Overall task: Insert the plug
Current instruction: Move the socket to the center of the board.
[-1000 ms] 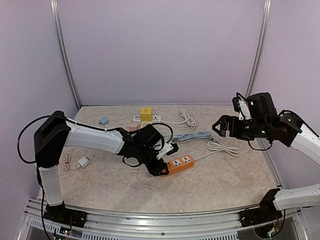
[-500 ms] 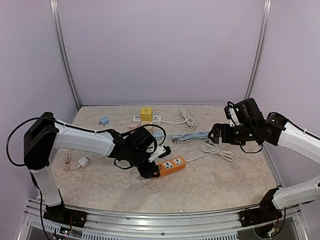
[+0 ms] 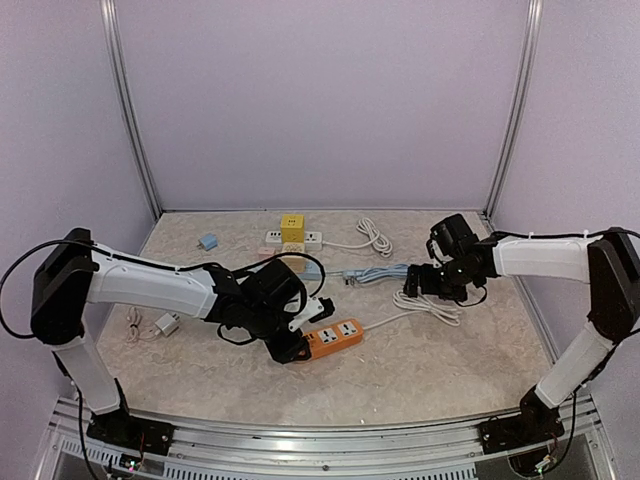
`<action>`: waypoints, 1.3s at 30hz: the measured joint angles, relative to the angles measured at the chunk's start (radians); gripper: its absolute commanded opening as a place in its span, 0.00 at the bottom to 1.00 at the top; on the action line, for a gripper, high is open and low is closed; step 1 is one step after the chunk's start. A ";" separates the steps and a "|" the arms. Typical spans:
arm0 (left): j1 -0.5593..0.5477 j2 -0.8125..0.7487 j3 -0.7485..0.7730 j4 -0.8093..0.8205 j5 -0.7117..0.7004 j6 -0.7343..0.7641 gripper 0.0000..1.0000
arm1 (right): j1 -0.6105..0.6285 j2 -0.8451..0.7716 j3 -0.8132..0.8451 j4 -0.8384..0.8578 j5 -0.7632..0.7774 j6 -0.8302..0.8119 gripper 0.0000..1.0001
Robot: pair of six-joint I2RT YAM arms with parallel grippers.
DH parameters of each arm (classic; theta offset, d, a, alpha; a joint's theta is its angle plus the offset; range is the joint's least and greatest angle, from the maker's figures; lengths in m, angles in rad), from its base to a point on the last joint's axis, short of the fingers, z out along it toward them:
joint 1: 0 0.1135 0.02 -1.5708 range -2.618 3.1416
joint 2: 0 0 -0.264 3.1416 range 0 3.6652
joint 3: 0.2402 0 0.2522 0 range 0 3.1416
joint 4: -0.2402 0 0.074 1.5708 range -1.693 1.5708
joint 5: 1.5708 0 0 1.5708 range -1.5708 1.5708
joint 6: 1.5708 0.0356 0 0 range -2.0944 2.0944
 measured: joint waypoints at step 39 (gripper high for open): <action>0.082 -0.011 -0.044 -0.089 -0.282 -0.008 0.99 | 0.072 0.302 0.163 0.149 -0.349 -0.181 1.00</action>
